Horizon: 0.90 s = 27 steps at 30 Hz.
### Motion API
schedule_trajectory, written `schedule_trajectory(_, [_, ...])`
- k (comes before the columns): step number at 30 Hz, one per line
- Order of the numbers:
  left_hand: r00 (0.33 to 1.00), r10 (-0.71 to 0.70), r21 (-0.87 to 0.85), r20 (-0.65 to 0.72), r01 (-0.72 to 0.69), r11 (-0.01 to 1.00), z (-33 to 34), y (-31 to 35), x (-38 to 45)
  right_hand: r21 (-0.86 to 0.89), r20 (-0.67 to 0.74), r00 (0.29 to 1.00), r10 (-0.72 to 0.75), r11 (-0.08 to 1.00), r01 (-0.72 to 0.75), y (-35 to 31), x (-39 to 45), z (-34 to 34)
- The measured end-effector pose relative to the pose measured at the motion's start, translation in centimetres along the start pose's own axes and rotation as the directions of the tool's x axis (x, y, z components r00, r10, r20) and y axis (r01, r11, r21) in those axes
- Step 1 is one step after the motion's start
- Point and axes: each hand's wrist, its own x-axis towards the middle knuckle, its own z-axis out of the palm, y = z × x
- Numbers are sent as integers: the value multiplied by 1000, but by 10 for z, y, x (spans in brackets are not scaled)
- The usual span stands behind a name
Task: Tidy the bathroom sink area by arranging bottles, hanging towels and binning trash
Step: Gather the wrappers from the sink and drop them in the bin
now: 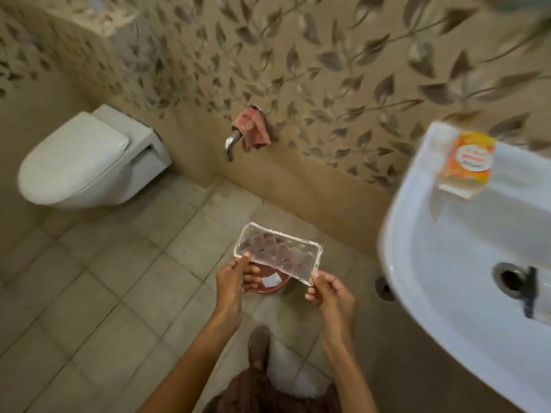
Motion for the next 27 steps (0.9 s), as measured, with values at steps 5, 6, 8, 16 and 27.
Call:
schedule_trajectory(5, [971, -217, 17, -104, 219, 975, -9, -53, 118, -157, -93, 985, 147, 975, -161, 100, 84, 25])
schedule_trajectory(6, [962, -248, 24, -113, 252, 967, -10, -66, 139, -167, -122, 976, 178, 966, -197, 120, 102, 27])
schedule_trajectory(8, [945, -304, 38, -120, 310, 950, -13, -94, 183, -195, -170, 957, 233, 944, -265, 161, 140, 30])
schedule_trajectory(16, [893, -446, 59, -58, 449, 892, -35, -193, 327, -352, -159, 929, 333, 861, -368, 289, 274, 48])
schedule_trajectory(27, [820, -571, 87, -43, 572, 815, -32, -212, 352, -385, -195, 851, 488, 760, -524, 325, 306, 70])
